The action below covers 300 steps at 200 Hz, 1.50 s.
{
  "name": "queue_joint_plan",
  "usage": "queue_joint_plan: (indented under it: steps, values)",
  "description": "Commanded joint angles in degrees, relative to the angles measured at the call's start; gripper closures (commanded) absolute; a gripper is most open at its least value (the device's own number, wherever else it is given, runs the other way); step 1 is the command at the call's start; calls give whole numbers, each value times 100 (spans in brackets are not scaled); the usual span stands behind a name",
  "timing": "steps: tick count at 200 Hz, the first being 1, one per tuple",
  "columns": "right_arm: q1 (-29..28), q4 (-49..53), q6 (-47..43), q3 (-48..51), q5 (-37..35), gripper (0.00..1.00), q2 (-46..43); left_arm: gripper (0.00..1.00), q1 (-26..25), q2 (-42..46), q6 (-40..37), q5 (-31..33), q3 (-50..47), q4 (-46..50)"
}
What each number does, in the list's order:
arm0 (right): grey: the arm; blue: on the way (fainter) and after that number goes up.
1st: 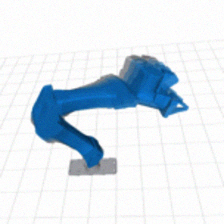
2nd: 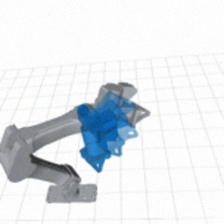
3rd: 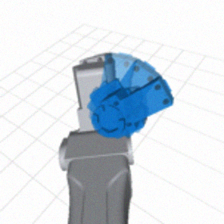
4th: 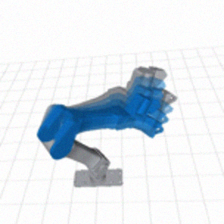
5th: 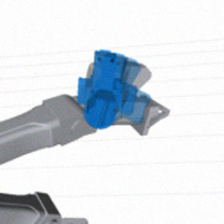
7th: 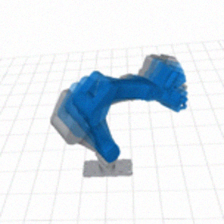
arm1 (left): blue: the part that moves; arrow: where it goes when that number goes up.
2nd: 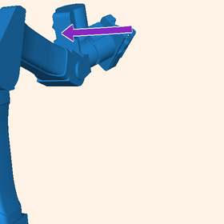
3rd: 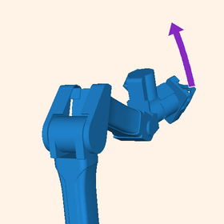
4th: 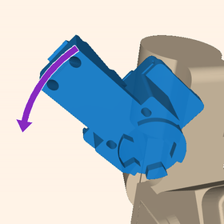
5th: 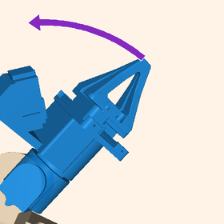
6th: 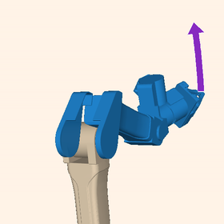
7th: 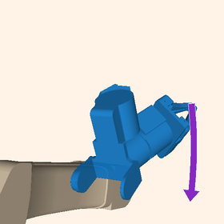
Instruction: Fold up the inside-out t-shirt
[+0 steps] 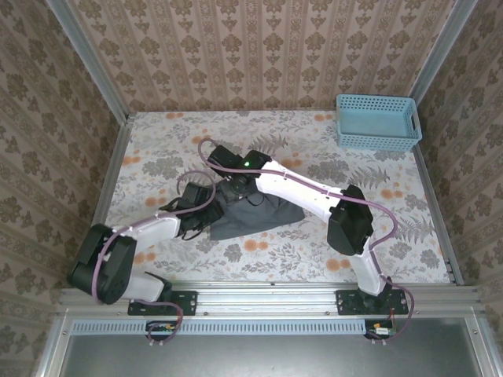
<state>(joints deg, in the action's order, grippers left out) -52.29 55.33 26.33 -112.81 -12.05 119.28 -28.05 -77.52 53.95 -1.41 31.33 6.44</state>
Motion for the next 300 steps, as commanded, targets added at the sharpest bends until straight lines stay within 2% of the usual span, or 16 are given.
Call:
queue_joint_plan:
  steps: [1,23,36,52,77,110,134,158,191,209,228,263,277,289,300]
  values:
    - [-22,-103,-246,12,185,44,-639,42,154,656,-55,494,-103,1141]
    - [133,-460,-331,788,-350,37,-1381,40,160,1072,-500,619,296,1615]
    - [499,-523,-216,1239,-400,37,-1584,38,112,1095,-729,656,662,1843]
    - [973,-597,-97,1762,-358,37,-1732,30,-199,913,-1031,740,1209,2037]
    - [1491,-1048,23,2595,-154,37,-2018,25,-907,159,-1457,1199,2285,2505]
    - [2116,-1602,365,3523,132,37,-2296,23,-1521,-1085,-1808,1059,3386,2630]
    - [2318,-1883,420,3919,291,37,-2349,22,-1844,-1858,-1919,1094,4092,2838]
    - [2320,-1946,426,4065,291,37,-2295,33,-1896,-2298,-1893,1138,4389,2989]
    - [2359,-2023,393,4154,226,36,-2261,61,-1886,-2237,-1856,1187,4191,3010]
    - [2397,-2070,373,4130,284,36,-2160,85,-1887,-1863,-1671,1284,3788,2955]
    - [2408,-2228,287,4083,423,36,-2023,96,-1888,-1165,-1313,1489,3071,2806]
    - [2425,-2322,211,3931,457,36,-1539,97,-1872,519,-303,1917,1481,2761]
    - [2426,-2351,194,3859,477,37,-1319,91,-1862,1121,71,1928,880,2730]
    - [2425,-2322,207,3791,441,37,-1161,90,-1847,1478,349,1896,507,2760]
    - [2426,-2241,228,3733,336,37,-1063,83,-1833,1717,464,1759,213,2641]
